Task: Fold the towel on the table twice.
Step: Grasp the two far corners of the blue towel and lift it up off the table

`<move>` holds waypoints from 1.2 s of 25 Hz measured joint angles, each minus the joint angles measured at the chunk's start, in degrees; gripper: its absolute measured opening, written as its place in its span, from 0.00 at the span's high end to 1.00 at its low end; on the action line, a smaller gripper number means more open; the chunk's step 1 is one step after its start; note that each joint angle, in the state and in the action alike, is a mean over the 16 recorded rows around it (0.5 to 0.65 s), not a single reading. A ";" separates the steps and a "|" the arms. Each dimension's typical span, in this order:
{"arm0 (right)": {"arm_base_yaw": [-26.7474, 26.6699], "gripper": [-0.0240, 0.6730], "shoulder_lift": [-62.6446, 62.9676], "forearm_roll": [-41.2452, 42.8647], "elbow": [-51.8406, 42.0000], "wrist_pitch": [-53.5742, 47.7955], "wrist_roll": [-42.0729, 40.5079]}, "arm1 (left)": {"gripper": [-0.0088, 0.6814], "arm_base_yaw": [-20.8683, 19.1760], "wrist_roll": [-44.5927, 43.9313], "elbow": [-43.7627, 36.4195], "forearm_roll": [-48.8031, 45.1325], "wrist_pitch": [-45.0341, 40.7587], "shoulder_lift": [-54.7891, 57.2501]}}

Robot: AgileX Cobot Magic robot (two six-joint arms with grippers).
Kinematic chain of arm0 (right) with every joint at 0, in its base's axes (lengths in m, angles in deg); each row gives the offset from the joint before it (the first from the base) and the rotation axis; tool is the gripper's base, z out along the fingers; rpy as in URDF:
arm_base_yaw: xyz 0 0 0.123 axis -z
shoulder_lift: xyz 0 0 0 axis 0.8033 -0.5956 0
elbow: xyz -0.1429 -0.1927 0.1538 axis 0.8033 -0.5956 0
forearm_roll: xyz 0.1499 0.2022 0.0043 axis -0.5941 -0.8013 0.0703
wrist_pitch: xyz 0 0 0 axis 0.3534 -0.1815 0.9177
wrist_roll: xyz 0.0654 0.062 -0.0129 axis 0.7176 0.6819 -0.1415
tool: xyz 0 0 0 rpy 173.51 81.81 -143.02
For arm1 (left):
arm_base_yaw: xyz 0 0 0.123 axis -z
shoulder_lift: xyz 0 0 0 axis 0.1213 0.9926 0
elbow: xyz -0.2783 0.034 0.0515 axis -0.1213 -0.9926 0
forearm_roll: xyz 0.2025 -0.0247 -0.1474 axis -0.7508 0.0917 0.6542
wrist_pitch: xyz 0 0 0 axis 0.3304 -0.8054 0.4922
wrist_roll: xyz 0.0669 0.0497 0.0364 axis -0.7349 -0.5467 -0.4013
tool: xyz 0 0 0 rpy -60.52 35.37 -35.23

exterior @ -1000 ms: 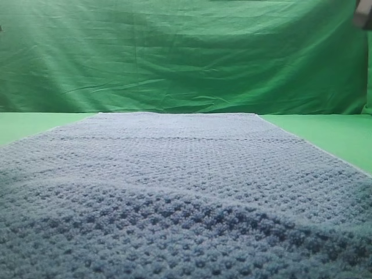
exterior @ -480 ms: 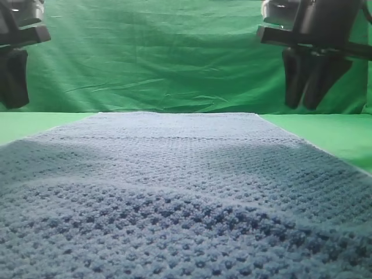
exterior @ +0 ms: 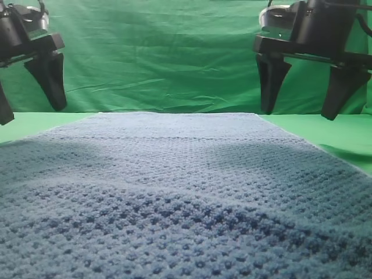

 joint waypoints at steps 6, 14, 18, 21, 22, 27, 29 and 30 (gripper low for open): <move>0.00 0.04 -2.01 -0.07 0.04 0.56 0.02 | 0.06 0.00 0.00 0.09 0.60 1.17 1.55; 0.00 0.05 -3.72 -0.15 0.33 1.26 0.07 | 0.06 0.00 -0.03 0.35 0.67 1.34 3.14; 0.00 0.09 -3.95 0.04 0.49 1.44 0.09 | 0.11 -0.01 -0.06 0.55 0.69 0.62 3.76; 0.00 0.16 -4.19 0.32 0.63 1.61 0.08 | 0.20 -0.02 -0.10 0.69 0.74 -0.21 4.11; 0.00 0.20 -4.29 0.42 0.69 1.67 0.06 | 0.25 -0.02 -0.16 0.74 0.77 -0.54 4.22; 0.00 0.46 -4.82 0.69 1.02 1.93 0.00 | 0.53 -0.04 -0.79 0.94 0.98 -2.03 4.72; 0.00 0.58 -5.05 0.75 1.27 1.93 -0.03 | 0.64 -0.05 -1.05 1.02 1.06 -2.59 4.88; 0.00 0.63 -5.18 0.77 1.42 1.87 -0.04 | 0.70 -0.05 -1.17 1.06 1.10 -2.86 4.96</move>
